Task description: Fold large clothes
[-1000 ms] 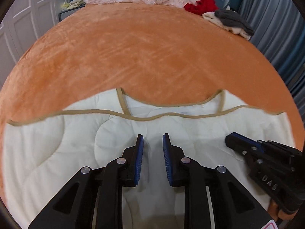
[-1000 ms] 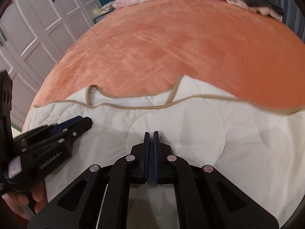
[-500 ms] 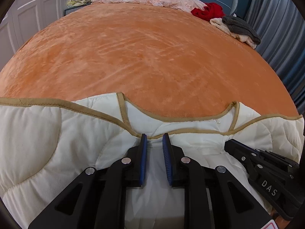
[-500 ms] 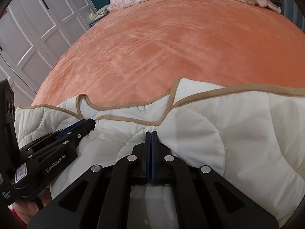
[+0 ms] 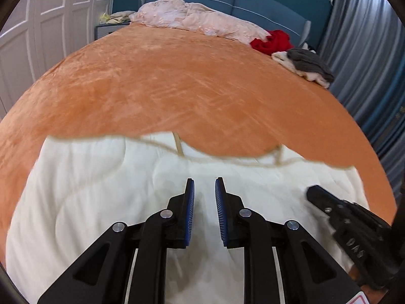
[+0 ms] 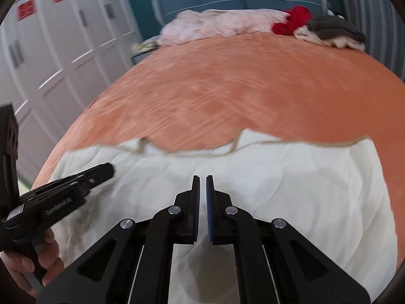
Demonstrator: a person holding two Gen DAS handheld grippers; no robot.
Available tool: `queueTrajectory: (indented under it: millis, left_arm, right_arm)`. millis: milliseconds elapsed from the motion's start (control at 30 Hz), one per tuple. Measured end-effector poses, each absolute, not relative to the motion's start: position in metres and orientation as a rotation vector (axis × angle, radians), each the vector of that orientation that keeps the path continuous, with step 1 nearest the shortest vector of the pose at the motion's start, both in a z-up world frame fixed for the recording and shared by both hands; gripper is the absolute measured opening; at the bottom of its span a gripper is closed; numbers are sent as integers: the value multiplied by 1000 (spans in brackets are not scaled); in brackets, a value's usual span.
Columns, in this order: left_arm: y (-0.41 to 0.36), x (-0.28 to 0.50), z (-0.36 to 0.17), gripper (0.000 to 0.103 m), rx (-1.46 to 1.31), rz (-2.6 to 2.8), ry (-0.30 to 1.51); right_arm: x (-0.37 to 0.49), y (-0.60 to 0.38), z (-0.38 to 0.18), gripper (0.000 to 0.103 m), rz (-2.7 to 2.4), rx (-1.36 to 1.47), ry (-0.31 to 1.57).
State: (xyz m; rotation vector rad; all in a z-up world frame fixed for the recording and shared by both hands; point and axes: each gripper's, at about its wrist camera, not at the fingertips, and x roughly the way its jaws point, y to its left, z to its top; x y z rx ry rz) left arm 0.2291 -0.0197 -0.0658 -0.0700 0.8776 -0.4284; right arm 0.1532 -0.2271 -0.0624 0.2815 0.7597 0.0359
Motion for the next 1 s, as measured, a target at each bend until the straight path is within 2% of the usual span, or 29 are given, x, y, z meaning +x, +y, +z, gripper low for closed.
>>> queueTrajectory:
  millis: [133,367,1000]
  left_arm:
    - [-24,203,-87,19,-52,-431,906]
    - [-33,197,-114,19,8,-411,836]
    - [-43,197,-128,18,43,-394,787]
  right_arm:
    - [140,-203,-81,5,60,268,794]
    - [138,-197,-109,2,40,247,787]
    - [136,-195,-123,1,46,247,740]
